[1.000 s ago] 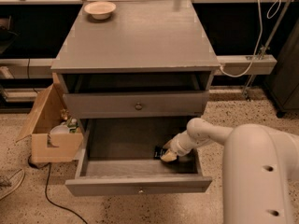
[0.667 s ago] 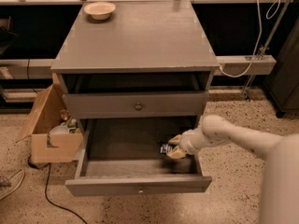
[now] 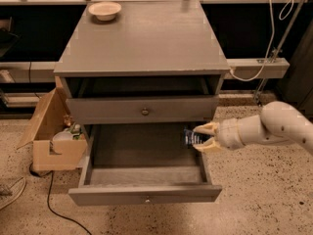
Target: Pick rxbar blueberry from middle drawer and place on counter
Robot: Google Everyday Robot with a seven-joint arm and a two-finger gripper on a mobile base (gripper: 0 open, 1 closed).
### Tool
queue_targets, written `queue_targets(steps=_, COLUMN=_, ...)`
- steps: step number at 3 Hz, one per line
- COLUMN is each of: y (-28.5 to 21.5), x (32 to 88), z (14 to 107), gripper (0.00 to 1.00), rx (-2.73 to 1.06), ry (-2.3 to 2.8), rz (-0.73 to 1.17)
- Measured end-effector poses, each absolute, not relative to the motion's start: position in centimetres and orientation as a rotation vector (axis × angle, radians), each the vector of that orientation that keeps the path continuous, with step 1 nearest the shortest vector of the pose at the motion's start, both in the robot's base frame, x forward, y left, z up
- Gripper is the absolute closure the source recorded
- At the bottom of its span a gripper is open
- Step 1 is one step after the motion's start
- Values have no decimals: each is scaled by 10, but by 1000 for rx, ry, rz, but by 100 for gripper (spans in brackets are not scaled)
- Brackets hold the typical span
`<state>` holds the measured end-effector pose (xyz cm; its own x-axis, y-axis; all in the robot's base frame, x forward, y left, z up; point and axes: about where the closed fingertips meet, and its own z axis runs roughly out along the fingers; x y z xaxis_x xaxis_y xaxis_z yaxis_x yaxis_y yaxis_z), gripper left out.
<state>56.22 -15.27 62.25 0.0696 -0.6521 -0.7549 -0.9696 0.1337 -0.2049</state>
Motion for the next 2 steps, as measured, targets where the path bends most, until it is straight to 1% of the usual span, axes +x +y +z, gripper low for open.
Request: queue_targets(steps=2, y=-151, x=558, z=627, gripper=100, rx=-1605, ry=1651, rz=545)
